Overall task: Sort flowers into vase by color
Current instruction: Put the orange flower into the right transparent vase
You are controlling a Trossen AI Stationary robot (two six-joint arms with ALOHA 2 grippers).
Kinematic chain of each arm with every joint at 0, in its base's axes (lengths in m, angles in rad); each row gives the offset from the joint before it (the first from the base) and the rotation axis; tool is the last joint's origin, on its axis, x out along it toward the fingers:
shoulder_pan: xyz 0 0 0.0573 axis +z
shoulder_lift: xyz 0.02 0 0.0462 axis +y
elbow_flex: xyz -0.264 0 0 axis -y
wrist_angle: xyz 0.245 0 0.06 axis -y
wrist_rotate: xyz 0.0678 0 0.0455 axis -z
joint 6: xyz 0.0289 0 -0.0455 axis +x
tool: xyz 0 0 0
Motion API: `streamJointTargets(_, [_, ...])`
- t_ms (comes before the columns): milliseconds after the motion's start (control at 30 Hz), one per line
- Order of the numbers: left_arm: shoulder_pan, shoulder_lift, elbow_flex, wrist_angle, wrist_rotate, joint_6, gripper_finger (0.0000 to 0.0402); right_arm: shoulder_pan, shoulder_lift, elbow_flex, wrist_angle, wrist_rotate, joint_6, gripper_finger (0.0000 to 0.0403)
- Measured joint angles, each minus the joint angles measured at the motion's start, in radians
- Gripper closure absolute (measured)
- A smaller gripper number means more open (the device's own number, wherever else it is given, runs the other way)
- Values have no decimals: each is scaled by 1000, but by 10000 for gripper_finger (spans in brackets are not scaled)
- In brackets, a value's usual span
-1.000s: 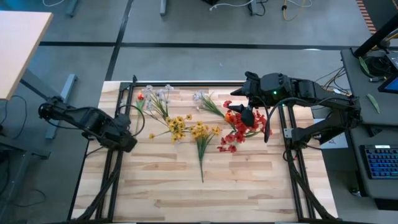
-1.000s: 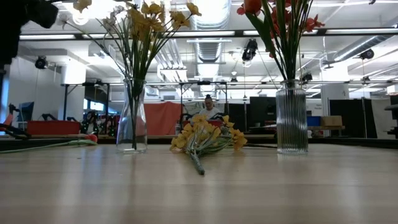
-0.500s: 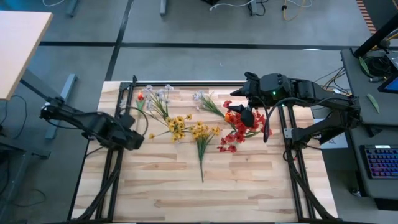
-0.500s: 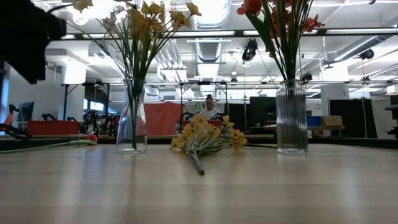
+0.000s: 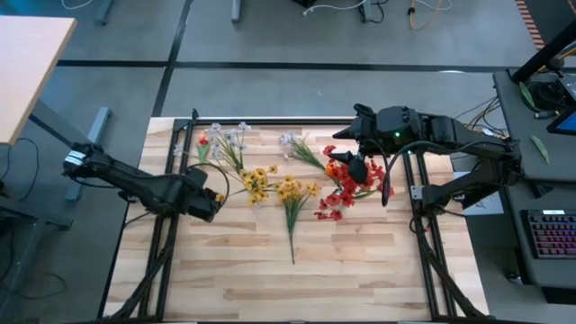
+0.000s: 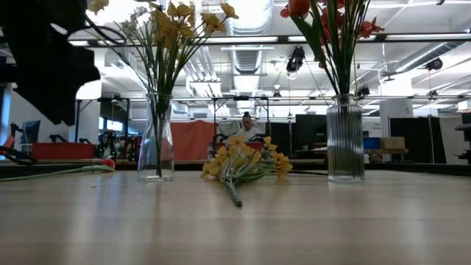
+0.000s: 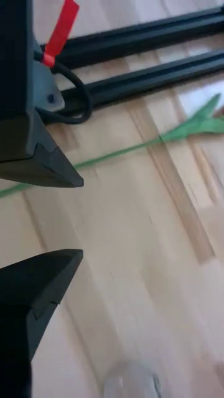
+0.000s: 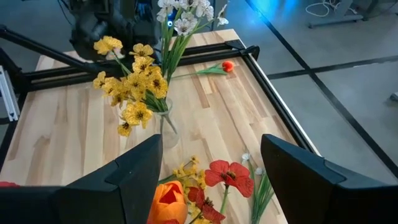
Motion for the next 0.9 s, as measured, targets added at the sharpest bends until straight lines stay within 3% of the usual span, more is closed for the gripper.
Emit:
streamJointTargets(467, [193, 177, -48, 24, 13, 35, 245, 3, 0, 0, 20, -27, -25, 138])
streamJointTargets(900, [230, 266, -111, 146, -19, 61, 246, 3, 0, 0, 20, -27, -30, 138])
